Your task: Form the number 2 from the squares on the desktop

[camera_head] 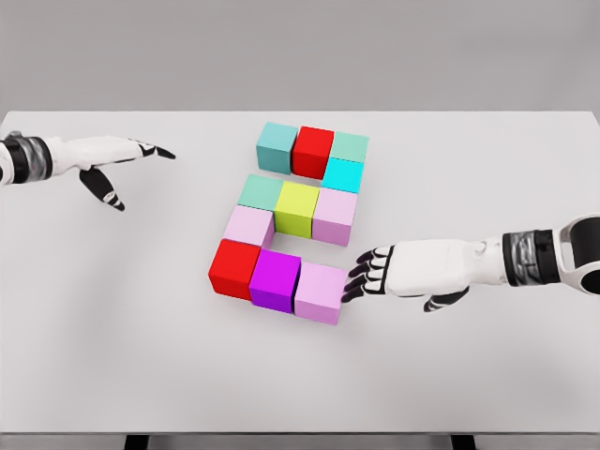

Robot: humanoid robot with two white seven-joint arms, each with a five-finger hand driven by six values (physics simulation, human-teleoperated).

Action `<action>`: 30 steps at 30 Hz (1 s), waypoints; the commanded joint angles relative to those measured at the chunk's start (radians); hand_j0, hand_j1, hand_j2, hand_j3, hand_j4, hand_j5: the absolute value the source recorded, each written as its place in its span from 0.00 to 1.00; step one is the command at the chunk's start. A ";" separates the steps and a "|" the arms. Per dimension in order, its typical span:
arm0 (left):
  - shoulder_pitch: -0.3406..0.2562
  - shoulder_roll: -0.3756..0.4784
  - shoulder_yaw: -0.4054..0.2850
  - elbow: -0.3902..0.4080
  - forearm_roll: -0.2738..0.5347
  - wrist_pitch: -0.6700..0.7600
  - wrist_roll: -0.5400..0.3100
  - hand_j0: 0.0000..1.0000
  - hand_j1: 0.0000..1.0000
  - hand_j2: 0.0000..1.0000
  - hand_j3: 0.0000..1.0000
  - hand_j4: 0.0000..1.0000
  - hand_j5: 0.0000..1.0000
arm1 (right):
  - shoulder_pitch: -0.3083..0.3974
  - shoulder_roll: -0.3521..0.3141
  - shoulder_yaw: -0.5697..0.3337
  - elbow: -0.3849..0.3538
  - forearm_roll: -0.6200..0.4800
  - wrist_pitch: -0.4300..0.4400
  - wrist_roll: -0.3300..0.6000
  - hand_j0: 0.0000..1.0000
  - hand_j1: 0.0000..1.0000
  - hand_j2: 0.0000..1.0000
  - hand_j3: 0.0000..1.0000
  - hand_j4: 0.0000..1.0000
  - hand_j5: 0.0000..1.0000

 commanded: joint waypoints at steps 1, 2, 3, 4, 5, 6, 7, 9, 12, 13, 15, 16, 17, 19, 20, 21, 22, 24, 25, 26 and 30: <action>0.000 0.000 0.002 -0.001 0.006 0.002 0.000 1.00 1.00 1.00 1.00 1.00 1.00 | 0.000 0.000 0.000 0.000 -0.006 0.003 0.000 1.00 1.00 1.00 1.00 1.00 1.00; 0.000 0.000 0.002 -0.001 0.006 0.002 0.000 1.00 1.00 1.00 1.00 1.00 1.00 | 0.003 -0.001 0.003 -0.002 -0.006 0.003 0.000 1.00 1.00 1.00 1.00 1.00 1.00; 0.000 -0.001 0.002 -0.001 0.006 0.002 0.000 1.00 1.00 1.00 1.00 1.00 1.00 | 0.005 0.000 0.004 -0.002 -0.006 0.003 0.000 1.00 1.00 1.00 1.00 1.00 1.00; 0.000 -0.001 0.002 -0.001 0.006 0.002 0.000 1.00 1.00 1.00 1.00 1.00 1.00 | 0.005 0.000 0.006 -0.002 -0.006 0.003 0.000 1.00 1.00 1.00 1.00 1.00 1.00; 0.000 -0.001 0.002 -0.001 0.006 0.002 0.000 1.00 1.00 1.00 1.00 1.00 1.00 | 0.005 0.000 0.007 -0.003 -0.006 0.003 0.000 1.00 1.00 1.00 1.00 1.00 1.00; 0.000 -0.001 0.002 -0.001 0.006 0.002 0.000 1.00 1.00 1.00 1.00 1.00 1.00 | 0.006 0.000 0.009 -0.003 -0.006 0.003 0.000 1.00 1.00 1.00 1.00 1.00 1.00; 0.000 -0.001 0.002 -0.001 0.006 0.002 0.000 1.00 1.00 1.00 1.00 1.00 1.00 | 0.006 0.003 0.011 -0.003 -0.006 0.003 0.000 1.00 1.00 1.00 1.00 1.00 1.00; 0.000 -0.001 0.002 -0.001 0.006 0.002 0.000 1.00 1.00 1.00 1.00 1.00 1.00 | 0.006 0.009 0.014 -0.003 -0.006 0.003 0.000 1.00 1.00 1.00 1.00 1.00 1.00; 0.002 -0.001 0.002 -0.001 0.006 0.002 0.000 1.00 1.00 1.00 1.00 1.00 1.00 | 0.006 0.012 0.015 -0.003 -0.006 0.003 0.000 1.00 1.00 1.00 1.00 1.00 1.00; 0.002 -0.001 0.002 -0.001 0.006 0.002 0.000 1.00 1.00 1.00 1.00 1.00 1.00 | 0.006 0.012 0.015 -0.003 -0.006 0.003 0.000 1.00 1.00 1.00 1.00 1.00 1.00; 0.002 -0.001 0.002 -0.001 0.006 0.002 0.000 1.00 1.00 1.00 1.00 1.00 1.00 | 0.005 0.012 0.012 -0.003 -0.001 0.003 0.000 1.00 1.00 1.00 1.00 1.00 1.00; 0.002 -0.001 0.002 -0.001 0.006 0.002 0.000 1.00 1.00 1.00 1.00 1.00 1.00 | 0.005 0.012 0.009 -0.003 0.000 0.003 0.000 1.00 1.00 1.00 1.00 1.00 1.00; 0.005 -0.001 0.002 -0.002 0.006 0.002 0.000 1.00 1.00 1.00 1.00 1.00 1.00 | 0.005 0.011 0.004 -0.003 0.000 0.003 0.000 1.00 1.00 1.00 1.00 1.00 1.00; 0.005 -0.001 0.002 -0.002 0.006 0.002 0.000 1.00 1.00 1.00 1.00 1.00 1.00 | 0.005 0.009 0.004 -0.002 0.002 0.003 0.000 1.00 1.00 1.00 1.00 1.00 1.00; 0.005 -0.001 0.002 -0.002 0.006 0.002 0.000 1.00 1.00 1.00 1.00 1.00 1.00 | 0.006 0.006 0.004 -0.002 0.003 0.003 0.000 1.00 1.00 1.00 1.00 1.00 1.00; 0.005 -0.001 0.002 -0.002 0.006 0.002 0.000 1.00 1.00 1.00 1.00 1.00 1.00 | 0.006 0.003 0.003 -0.002 0.014 0.003 0.000 1.00 1.00 1.00 1.00 1.00 1.00; 0.005 -0.001 0.002 -0.002 0.006 0.002 0.000 1.00 1.00 1.00 1.00 1.00 1.00 | 0.008 0.002 0.001 0.000 0.019 0.003 0.000 1.00 1.00 1.00 1.00 1.00 1.00; 0.005 -0.001 0.002 -0.002 0.006 0.002 0.000 1.00 1.00 1.00 1.00 1.00 1.00 | 0.012 -0.001 -0.011 0.000 0.025 0.003 0.000 1.00 1.00 1.00 1.00 1.00 1.00; 0.006 -0.001 0.002 -0.002 0.006 0.002 0.000 1.00 1.00 1.00 1.00 1.00 1.00 | 0.012 -0.001 -0.012 0.000 0.025 0.003 0.000 1.00 1.00 1.00 1.00 1.00 1.00; 0.005 -0.001 0.002 -0.002 0.006 0.002 0.000 1.00 1.00 1.00 1.00 1.00 1.00 | 0.012 -0.001 -0.014 0.000 0.025 0.003 0.000 1.00 1.00 1.00 1.00 1.00 1.00; 0.006 -0.003 0.002 -0.002 0.006 0.002 0.000 1.00 1.00 1.00 1.00 1.00 1.00 | 0.026 -0.075 -0.071 0.000 0.029 0.003 0.000 1.00 1.00 1.00 1.00 1.00 1.00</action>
